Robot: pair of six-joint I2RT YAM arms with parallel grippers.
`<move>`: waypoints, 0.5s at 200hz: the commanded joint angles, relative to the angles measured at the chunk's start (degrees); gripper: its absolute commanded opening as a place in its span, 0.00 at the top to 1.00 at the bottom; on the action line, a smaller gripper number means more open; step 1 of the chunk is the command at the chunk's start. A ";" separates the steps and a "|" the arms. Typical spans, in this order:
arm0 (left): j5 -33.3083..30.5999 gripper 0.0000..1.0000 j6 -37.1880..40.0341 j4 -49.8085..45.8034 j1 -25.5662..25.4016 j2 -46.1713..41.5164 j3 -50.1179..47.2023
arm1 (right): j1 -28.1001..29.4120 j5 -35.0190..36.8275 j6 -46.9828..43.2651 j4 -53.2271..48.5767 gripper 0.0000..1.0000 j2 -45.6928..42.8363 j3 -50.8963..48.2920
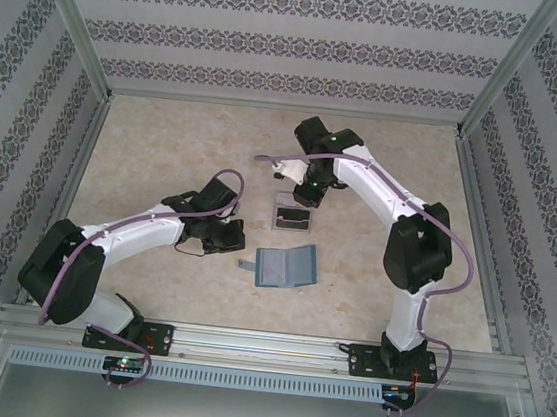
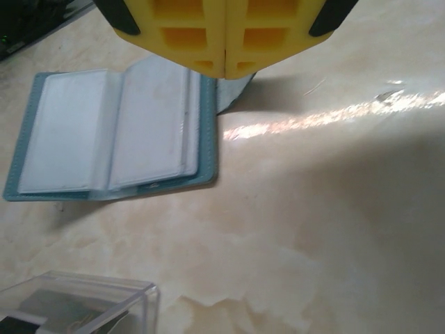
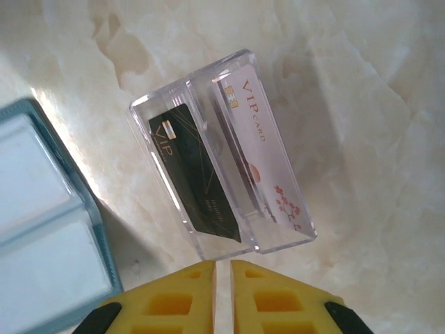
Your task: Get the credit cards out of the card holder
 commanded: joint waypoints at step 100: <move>5.61 1.00 1.08 5.43 -2.79 10.70 5.75 | 1.94 -5.09 49.41 19.14 1.00 -20.34 -23.28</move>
